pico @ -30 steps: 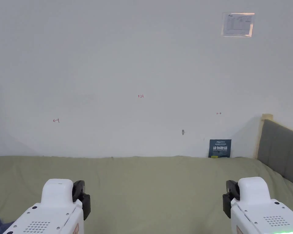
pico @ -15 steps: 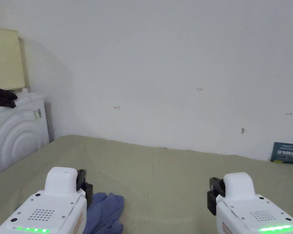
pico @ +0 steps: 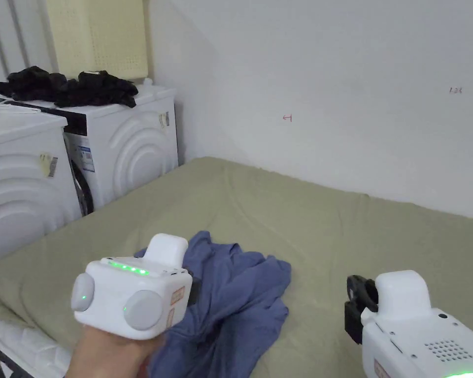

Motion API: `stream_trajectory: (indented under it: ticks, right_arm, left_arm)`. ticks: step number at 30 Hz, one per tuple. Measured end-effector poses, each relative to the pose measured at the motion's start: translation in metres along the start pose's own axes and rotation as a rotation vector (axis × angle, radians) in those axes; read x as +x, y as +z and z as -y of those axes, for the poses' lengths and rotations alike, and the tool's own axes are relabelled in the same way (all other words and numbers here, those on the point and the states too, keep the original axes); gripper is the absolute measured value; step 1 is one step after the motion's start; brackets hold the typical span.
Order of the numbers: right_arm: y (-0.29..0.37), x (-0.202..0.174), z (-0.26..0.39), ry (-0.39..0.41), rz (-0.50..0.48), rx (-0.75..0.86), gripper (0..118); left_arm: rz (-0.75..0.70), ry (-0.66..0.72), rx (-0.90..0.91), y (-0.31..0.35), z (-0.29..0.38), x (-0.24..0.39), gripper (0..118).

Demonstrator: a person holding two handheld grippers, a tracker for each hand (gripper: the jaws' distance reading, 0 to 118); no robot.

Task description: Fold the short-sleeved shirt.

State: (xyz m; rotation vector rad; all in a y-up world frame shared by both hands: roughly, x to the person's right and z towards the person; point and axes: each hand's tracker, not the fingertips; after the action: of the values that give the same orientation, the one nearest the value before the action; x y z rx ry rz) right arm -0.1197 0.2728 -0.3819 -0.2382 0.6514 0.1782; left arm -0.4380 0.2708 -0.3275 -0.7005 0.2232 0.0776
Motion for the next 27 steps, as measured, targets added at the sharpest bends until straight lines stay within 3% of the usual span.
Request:
stream_trajectory:
  ticks: [4,10,11,13,14,26,27]
  right_arm:
    - [-0.029,0.012,0.027,0.017,-0.015,-0.073,2]
    - [-0.064,0.033,0.054,0.002,0.001,-0.152,2]
    - [-0.070,0.037,0.058,0.001,0.008,-0.169,2]
    - [-0.080,0.043,0.065,-0.009,0.018,-0.193,2]
    - [-0.085,0.047,0.069,-0.016,0.026,-0.209,2]
    - [-0.104,0.063,0.099,-0.006,0.077,-0.322,2]
    - [-0.103,0.063,0.099,-0.003,0.077,-0.325,2]
  left_arm:
    - [0.065,-0.036,-0.174,-0.092,0.000,0.007,0]
    - [0.085,-0.053,-0.220,-0.194,-0.005,0.024,1]
    - [0.076,-0.051,-0.207,-0.207,-0.005,0.026,11]
    - [0.072,-0.046,-0.190,-0.233,-0.012,0.026,84]
    - [0.066,-0.049,-0.184,-0.248,-0.015,0.027,103]
    - [-0.056,-0.069,-0.249,-0.364,-0.032,0.037,103]
    - [-0.106,-0.090,-0.282,-0.371,-0.028,0.035,98]
